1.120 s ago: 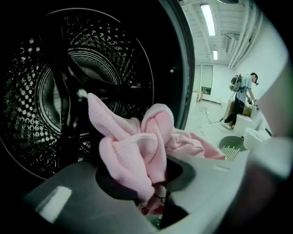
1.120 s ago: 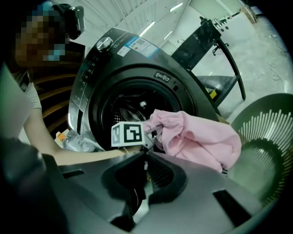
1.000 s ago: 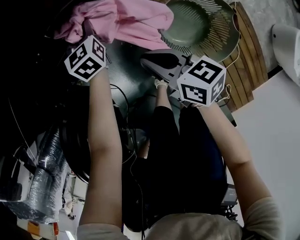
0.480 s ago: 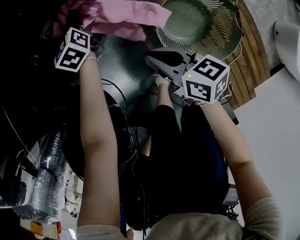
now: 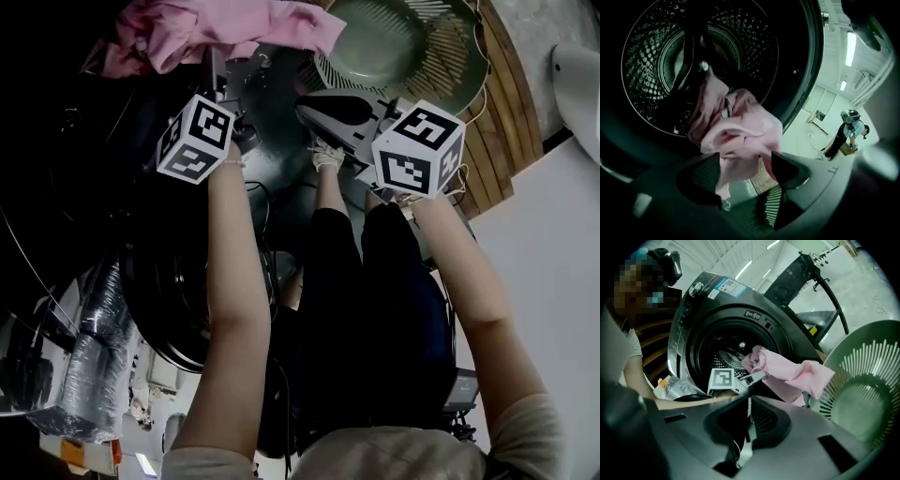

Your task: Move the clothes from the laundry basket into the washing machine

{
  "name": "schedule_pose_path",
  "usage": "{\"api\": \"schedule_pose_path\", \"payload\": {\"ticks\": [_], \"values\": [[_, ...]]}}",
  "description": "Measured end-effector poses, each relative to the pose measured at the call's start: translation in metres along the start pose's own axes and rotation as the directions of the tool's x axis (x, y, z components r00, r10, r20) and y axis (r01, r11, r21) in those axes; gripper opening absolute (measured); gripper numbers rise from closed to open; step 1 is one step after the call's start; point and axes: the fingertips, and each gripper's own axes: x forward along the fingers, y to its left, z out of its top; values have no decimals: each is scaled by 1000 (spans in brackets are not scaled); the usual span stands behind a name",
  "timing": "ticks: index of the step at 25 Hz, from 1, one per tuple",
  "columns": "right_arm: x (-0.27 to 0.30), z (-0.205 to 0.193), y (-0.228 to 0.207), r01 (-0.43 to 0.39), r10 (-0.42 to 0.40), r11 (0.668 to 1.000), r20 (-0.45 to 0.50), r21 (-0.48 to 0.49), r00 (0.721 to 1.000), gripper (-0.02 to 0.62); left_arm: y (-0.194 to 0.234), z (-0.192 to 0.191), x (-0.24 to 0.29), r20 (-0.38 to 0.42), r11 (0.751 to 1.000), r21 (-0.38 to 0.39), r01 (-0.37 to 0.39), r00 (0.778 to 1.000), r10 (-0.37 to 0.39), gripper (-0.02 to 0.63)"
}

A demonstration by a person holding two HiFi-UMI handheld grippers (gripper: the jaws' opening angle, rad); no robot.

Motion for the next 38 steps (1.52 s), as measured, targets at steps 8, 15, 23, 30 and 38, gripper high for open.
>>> {"api": "schedule_pose_path", "payload": {"ticks": [8, 15, 23, 30, 38], "values": [[-7, -24, -10, 10, -9, 999, -40, 35, 999, 23, 4, -15, 46, -15, 977, 97, -187, 982, 190, 344], [-11, -24, -15, 15, -13, 998, -38, 59, 999, 23, 19, -3, 37, -25, 961, 181, -209, 976, 217, 62], [-10, -1, -9, 35, -36, 999, 12, 32, 999, 23, 32, 77, 15, 181, 949, 212, -233, 964, 196, 49], [-3, -4, -8, 40, -40, 999, 0, 33, 999, 23, 43, 137, 31, 325, 953, 204, -223, 934, 149, 52], [-7, -14, -5, 24, -23, 998, -19, 52, 1000, 23, 38, 105, 19, 250, 990, 53, -130, 962, 113, 291]]}}
